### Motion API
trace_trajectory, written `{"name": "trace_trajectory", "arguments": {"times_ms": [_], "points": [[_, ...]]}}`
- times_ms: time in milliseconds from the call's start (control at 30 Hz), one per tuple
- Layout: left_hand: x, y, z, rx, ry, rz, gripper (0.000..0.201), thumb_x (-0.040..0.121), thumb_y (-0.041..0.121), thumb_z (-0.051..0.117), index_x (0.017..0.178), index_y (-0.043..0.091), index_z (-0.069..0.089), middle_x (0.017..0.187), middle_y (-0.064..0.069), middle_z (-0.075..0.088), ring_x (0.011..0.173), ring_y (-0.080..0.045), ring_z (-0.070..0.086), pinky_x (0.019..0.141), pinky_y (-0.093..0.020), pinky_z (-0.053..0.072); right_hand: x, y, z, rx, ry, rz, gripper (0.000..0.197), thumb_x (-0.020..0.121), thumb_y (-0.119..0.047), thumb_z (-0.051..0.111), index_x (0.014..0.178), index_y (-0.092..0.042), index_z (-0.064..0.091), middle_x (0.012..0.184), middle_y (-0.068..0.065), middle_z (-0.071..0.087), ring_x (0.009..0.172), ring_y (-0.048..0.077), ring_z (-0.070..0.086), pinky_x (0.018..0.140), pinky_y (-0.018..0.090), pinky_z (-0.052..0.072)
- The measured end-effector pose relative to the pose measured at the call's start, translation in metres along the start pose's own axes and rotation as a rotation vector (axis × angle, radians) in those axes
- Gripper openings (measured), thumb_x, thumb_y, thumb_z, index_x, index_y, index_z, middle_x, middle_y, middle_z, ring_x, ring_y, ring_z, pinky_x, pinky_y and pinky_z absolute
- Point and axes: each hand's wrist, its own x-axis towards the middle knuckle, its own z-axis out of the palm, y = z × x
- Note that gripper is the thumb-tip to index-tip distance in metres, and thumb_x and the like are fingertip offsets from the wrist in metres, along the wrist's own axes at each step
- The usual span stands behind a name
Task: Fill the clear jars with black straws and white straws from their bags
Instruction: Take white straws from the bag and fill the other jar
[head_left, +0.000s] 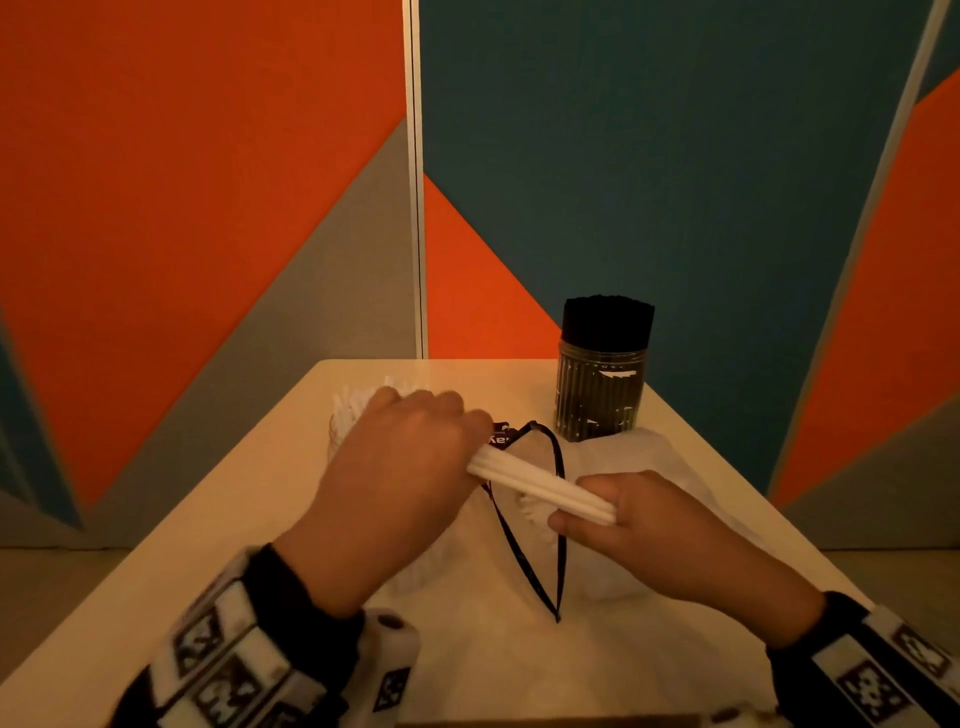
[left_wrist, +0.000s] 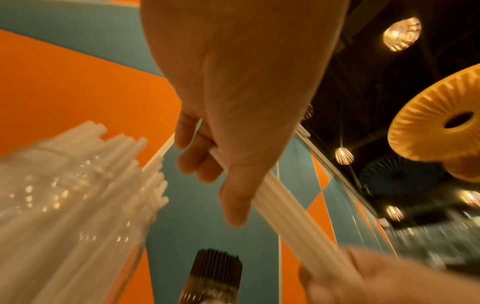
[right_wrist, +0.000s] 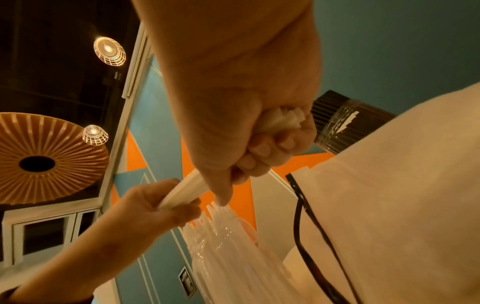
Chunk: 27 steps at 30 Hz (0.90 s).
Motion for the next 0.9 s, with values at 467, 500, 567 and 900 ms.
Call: {"name": "trace_trajectory", "arguments": {"times_ms": [467, 500, 567, 900], "points": [[0.013, -0.006, -0.014, -0.882, 0.310, -0.183, 0.030, 0.093, 0.046, 0.052, 0.100, 0.027, 0.074, 0.087, 0.016, 0.070, 0.088, -0.002, 0.065, 0.075, -0.021, 0.049, -0.004, -0.032, 0.039, 0.514, -0.097, -0.003, 0.020, 0.086, -0.054, 0.070, 0.070, -0.042, 0.065, 0.056, -0.012, 0.054, 0.051, 0.002, 0.052, 0.051, 0.019, 0.045], [0.013, -0.005, -0.012, -0.871, 0.310, -0.190, 0.029, 0.093, 0.046, 0.053, 0.095, 0.026, 0.075, 0.084, 0.014, 0.070, 0.085, -0.004, 0.065, 0.073, -0.022, 0.049, -0.004, -0.033, 0.039, 0.517, -0.100, -0.009, 0.023, 0.088, -0.052, 0.070, 0.068, -0.041, 0.064, 0.055, -0.012, 0.053, 0.050, 0.001, 0.051, 0.051, 0.018, 0.043], [0.013, -0.002, -0.010, -0.871, 0.281, -0.191, 0.029, 0.092, 0.045, 0.055, 0.086, 0.025, 0.075, 0.077, 0.013, 0.070, 0.078, -0.004, 0.066, 0.070, -0.020, 0.049, -0.004, -0.036, 0.041, 0.521, -0.114, -0.017, 0.029, 0.090, -0.048, 0.069, 0.064, -0.040, 0.061, 0.053, -0.012, 0.050, 0.048, 0.001, 0.047, 0.050, 0.019, 0.041], [0.017, 0.009, -0.009, -0.596, 0.415, -0.181, 0.052, 0.088, 0.053, 0.055, 0.054, 0.015, 0.047, 0.049, 0.001, 0.047, 0.051, -0.015, 0.047, 0.056, -0.037, 0.042, -0.004, -0.061, 0.046, 0.663, -0.222, 0.055, 0.041, 0.089, -0.044, 0.071, 0.055, -0.032, 0.053, 0.048, -0.003, 0.048, 0.042, 0.014, 0.048, 0.048, 0.025, 0.045]]}}
